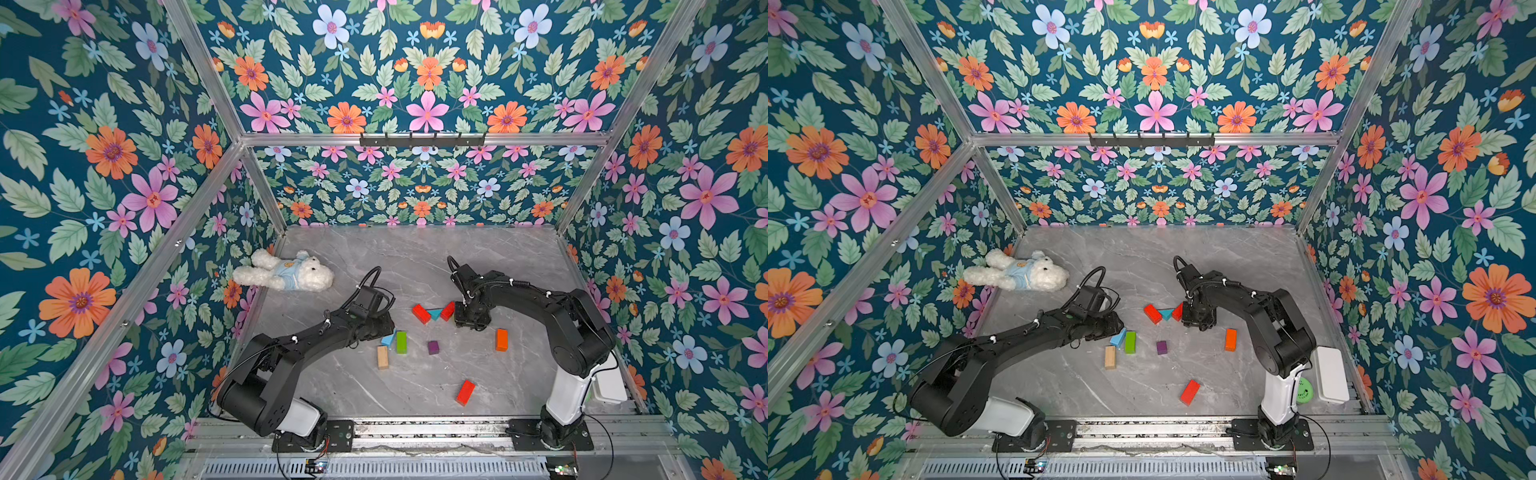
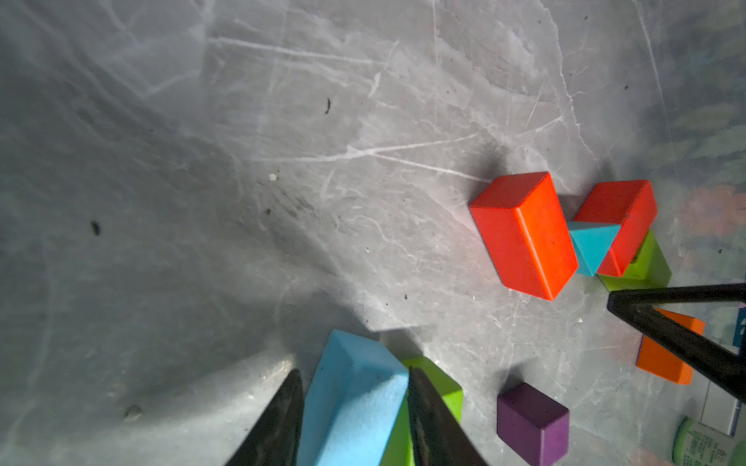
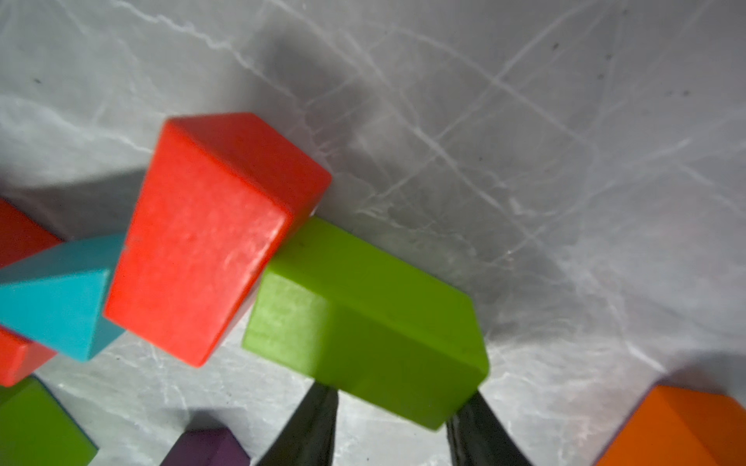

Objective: Assemble a heart with building blocks
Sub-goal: Assemble the building block at the center of the board.

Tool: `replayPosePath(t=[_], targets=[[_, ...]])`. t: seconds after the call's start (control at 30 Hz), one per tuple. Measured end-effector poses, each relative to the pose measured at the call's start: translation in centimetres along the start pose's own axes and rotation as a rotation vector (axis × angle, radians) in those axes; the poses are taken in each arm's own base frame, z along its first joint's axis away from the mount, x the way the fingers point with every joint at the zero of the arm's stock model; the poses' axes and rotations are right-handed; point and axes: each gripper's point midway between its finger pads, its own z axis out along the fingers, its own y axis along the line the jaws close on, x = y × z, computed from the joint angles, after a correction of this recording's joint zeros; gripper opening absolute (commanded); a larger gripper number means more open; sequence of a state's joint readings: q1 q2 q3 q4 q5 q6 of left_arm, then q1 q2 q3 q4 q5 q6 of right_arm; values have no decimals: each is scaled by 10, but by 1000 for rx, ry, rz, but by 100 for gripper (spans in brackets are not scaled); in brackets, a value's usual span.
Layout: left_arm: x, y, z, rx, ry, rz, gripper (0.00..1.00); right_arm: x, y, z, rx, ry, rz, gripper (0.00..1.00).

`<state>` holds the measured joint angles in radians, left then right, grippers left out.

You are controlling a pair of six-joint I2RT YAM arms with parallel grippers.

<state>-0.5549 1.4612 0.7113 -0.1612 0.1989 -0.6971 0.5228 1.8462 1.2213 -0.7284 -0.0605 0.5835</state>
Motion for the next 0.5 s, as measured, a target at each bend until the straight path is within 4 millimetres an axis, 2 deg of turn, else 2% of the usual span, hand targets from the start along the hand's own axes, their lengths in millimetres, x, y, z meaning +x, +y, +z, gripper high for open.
replayPosePath(t=[0.17,0.33,0.5], targets=[[1,1,0,-1,2,0,46,2,3,0,-11,0,-9,45],[1,1,0,-2,3,-1,51,6,7,2,-21,-1,-25,45],[2,3,0,-9,3,5,55,12,3,-8,-25,-18,-28,50]])
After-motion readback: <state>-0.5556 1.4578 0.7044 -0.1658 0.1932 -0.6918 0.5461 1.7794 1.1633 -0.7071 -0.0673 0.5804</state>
